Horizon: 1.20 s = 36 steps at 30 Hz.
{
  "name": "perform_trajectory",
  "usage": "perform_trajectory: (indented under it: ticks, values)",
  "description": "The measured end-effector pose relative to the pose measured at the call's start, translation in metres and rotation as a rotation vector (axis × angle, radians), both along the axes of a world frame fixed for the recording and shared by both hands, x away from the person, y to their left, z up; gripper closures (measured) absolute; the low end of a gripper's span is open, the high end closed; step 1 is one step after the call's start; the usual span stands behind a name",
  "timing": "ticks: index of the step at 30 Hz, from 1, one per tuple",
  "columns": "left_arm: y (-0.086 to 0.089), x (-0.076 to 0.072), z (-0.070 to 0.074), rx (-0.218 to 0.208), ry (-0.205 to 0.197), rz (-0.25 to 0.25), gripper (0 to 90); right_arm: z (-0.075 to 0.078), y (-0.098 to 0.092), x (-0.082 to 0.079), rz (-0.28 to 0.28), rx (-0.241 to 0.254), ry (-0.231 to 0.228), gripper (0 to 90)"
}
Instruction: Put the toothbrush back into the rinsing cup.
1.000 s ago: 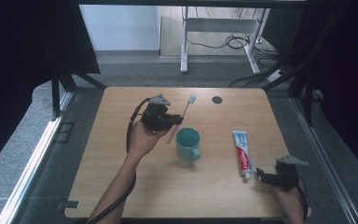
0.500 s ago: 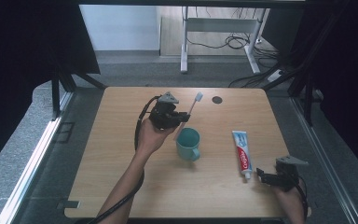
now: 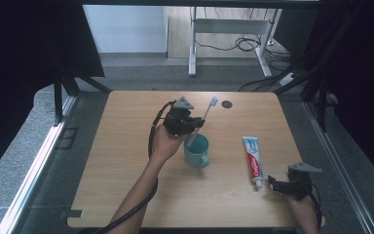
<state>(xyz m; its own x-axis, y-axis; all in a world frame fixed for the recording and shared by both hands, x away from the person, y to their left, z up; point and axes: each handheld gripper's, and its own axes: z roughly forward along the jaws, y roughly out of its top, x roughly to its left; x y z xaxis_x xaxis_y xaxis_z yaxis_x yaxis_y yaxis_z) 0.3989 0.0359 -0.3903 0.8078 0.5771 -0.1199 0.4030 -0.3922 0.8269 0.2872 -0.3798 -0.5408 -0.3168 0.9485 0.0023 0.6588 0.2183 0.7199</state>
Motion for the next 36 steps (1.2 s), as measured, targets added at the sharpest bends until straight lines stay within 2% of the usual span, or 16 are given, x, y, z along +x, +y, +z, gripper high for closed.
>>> perform_trajectory:
  ticks: [13,36]
  values:
    - [-0.003,0.0,-0.013,0.002,0.001,0.008,84.2,0.0,0.0,0.0,0.003,0.0,0.0,8.8]
    - [0.0,-0.004,-0.049,-0.018,0.026,0.017,84.2,0.0,0.0,0.0,0.003,0.001,0.001,8.9]
